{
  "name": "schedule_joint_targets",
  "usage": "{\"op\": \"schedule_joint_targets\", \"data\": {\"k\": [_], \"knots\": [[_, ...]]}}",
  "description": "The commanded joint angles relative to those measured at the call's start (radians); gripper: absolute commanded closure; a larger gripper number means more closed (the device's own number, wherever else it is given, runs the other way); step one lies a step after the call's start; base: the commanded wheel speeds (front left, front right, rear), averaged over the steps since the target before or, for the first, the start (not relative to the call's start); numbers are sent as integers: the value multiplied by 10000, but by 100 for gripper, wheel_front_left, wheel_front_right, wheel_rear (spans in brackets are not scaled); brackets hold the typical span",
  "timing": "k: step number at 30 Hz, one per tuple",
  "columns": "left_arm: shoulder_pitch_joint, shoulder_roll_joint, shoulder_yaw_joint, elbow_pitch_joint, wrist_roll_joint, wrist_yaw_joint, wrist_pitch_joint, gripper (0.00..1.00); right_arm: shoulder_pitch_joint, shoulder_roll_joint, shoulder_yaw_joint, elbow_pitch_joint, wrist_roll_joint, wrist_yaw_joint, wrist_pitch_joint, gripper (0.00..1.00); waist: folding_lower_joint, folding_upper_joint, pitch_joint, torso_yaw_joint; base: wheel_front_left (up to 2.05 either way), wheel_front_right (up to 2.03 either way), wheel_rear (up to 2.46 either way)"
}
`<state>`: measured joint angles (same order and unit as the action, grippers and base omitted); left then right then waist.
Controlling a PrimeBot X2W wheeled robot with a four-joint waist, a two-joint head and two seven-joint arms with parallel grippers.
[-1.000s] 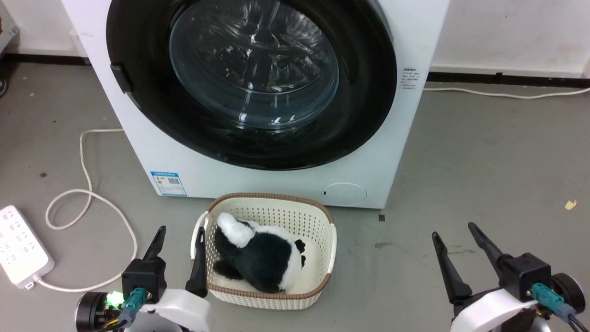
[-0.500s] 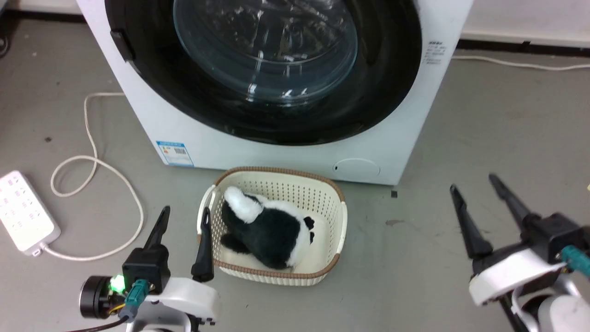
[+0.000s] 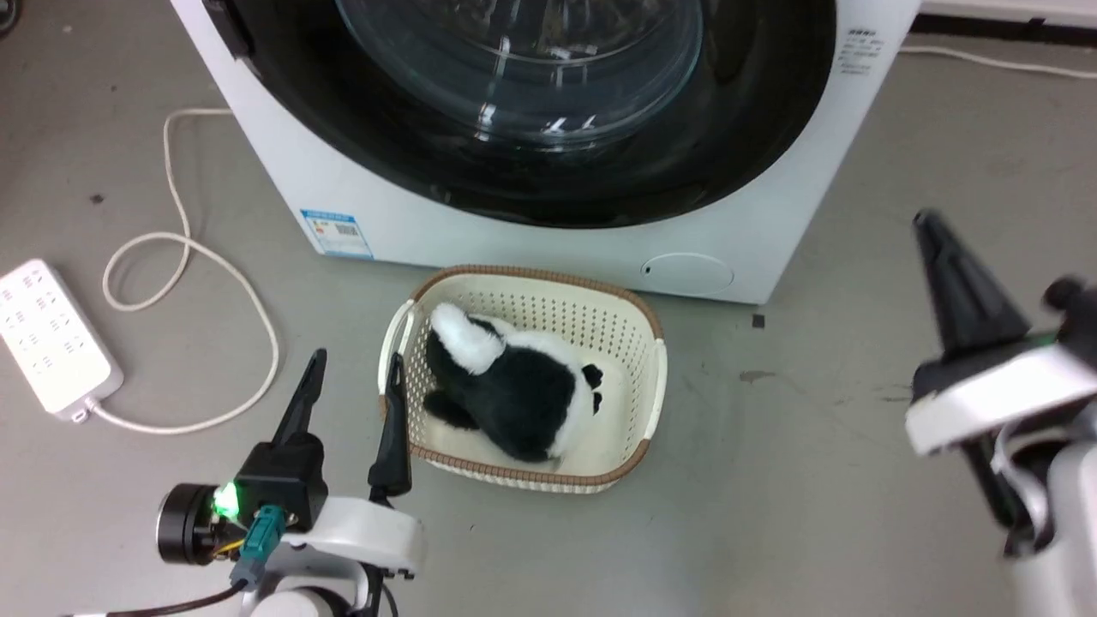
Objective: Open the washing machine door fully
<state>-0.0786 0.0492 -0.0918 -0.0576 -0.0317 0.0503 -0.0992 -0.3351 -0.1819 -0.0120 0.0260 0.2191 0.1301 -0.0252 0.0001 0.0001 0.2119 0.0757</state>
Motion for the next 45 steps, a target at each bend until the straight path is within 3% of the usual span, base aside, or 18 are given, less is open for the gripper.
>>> {"op": "schedule_joint_targets", "data": {"k": [1,20,45], "knots": [[-231,6,-98,-67,-107,56,-102,0,-468,-87,-137,115,321,2,89,100,-1,-1,128,81,0,0,0],[-615,7,-672,-195,-282,273,-479,0,-4158,-79,-1401,2768,3087,3,2437,100,-1,-1,1110,701,0,0,0],[-1228,9,-1339,-450,-475,608,-1001,0,-9125,-548,-3626,6952,4967,5,6083,100,-1,-1,2585,1391,0,0,0]]}}
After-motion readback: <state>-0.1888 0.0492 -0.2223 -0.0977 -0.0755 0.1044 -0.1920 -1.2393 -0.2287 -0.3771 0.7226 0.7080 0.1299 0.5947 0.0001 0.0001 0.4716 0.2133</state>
